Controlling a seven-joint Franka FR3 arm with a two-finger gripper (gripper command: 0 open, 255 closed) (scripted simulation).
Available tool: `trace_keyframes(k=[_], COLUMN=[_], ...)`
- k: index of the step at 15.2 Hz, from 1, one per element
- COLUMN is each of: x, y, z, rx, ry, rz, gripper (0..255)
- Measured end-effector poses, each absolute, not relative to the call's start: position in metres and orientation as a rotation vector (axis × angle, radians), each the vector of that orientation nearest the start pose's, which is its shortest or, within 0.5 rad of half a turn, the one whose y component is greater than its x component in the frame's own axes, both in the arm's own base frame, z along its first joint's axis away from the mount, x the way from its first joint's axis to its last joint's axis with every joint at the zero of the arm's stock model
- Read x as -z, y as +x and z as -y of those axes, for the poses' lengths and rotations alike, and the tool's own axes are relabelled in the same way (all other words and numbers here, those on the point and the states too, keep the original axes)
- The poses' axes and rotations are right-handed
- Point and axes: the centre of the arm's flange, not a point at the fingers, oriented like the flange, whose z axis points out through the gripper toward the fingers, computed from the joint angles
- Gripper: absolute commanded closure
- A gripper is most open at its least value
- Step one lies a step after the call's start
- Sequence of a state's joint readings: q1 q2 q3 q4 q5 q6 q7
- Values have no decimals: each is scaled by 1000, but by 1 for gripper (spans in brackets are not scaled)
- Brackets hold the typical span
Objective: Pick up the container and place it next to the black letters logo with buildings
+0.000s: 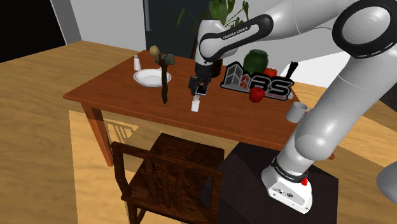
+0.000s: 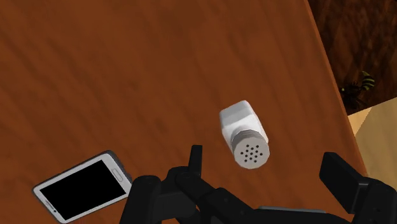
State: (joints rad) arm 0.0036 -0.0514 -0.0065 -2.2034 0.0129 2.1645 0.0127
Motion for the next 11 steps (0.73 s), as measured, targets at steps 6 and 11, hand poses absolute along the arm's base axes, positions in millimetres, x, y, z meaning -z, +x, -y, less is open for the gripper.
trace_keyframes(k=[6, 11], x=[-374, -369], y=[524, 524], z=[1, 1], rx=[20, 21], ry=[-3130, -3130], rz=[-34, -35], gripper=[0, 0])
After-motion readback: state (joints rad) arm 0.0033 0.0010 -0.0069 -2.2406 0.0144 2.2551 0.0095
